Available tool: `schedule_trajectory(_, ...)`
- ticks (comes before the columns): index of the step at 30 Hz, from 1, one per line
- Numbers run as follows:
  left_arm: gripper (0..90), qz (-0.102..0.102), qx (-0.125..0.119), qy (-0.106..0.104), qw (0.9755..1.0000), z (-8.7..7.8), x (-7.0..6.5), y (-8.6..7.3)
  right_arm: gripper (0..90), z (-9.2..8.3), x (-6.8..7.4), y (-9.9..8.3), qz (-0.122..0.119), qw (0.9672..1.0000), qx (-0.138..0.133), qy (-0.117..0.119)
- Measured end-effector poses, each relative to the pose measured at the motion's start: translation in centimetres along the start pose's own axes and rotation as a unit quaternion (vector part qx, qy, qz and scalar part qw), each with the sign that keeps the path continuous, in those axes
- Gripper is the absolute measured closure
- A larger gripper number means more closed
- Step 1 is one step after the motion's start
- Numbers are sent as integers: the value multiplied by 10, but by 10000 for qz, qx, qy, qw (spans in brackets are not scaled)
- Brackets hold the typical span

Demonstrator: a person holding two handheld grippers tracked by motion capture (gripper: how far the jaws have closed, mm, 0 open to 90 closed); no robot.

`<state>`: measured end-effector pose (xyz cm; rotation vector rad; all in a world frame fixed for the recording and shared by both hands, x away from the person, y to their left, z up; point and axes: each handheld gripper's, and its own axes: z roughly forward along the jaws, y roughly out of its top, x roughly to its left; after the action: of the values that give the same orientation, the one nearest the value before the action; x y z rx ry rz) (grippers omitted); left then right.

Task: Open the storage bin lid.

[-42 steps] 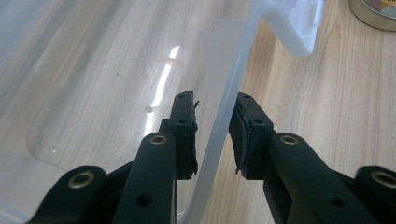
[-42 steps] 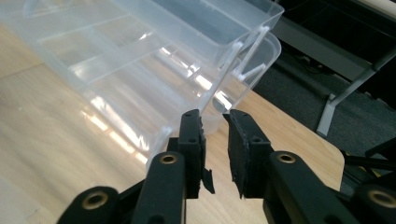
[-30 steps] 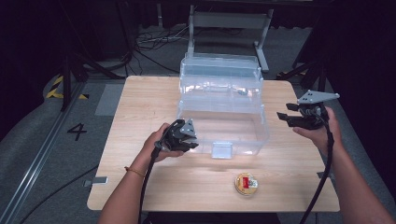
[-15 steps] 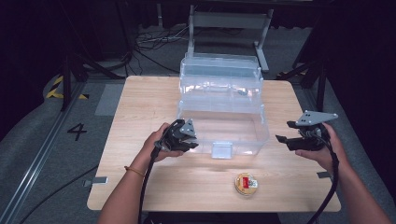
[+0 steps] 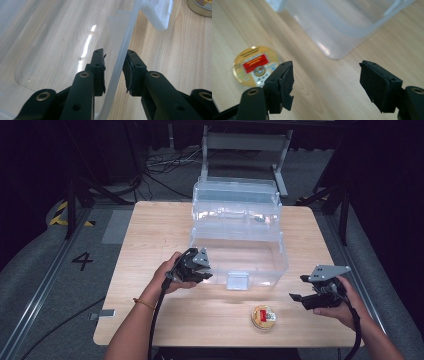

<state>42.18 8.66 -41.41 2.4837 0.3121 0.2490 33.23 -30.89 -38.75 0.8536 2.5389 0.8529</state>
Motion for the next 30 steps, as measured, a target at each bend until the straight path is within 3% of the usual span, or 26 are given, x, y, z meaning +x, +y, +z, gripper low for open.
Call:
schedule_trajectory(6, 714, 3, 5, 32, 10000, 0, -1, 0, 281, 14, 30, -8, -191, 9981, 403, 436)
schedule_trajectory(9, 711, -4, 13, 41, 10000, 0, -1, 0, 295, 23, 43, -8, -329, 9948, 559, 781)
schedule_trajectory(17, 699, -15, 48, 108, 9999, 1, -2, 1, 277, 43, 67, 3, -638, 9871, 810, 1226)
schedule_trajectory(22, 673, -29, 59, 211, 9998, 1, -4, 0, 268, 54, 74, 8, -813, 9843, 983, 1216)
schedule_trajectory(27, 665, -21, 72, 249, 9997, 1, -4, 0, 243, 63, 77, 15, -919, 9846, 1081, 1018)
schedule_trajectory(30, 667, -18, 60, 238, 9997, 1, -4, 0, 234, 70, 76, 19, -933, 9821, 1211, 1097)
